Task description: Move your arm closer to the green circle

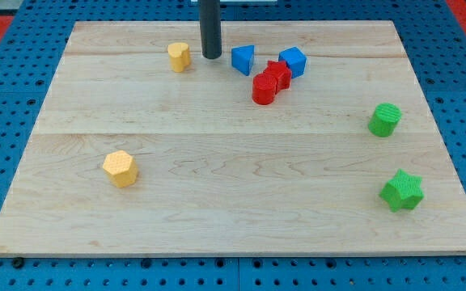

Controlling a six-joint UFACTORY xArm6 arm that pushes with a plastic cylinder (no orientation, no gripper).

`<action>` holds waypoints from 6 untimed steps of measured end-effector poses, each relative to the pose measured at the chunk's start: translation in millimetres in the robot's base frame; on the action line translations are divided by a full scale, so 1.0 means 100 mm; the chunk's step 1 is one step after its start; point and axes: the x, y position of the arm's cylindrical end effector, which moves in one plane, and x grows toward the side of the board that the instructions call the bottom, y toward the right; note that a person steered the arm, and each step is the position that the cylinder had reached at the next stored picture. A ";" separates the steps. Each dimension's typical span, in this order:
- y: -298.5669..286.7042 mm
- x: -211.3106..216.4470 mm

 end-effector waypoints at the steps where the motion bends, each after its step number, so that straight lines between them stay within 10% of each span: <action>1: 0.29 0.14; 4: -0.20 0.94; 6: 0.52 1.75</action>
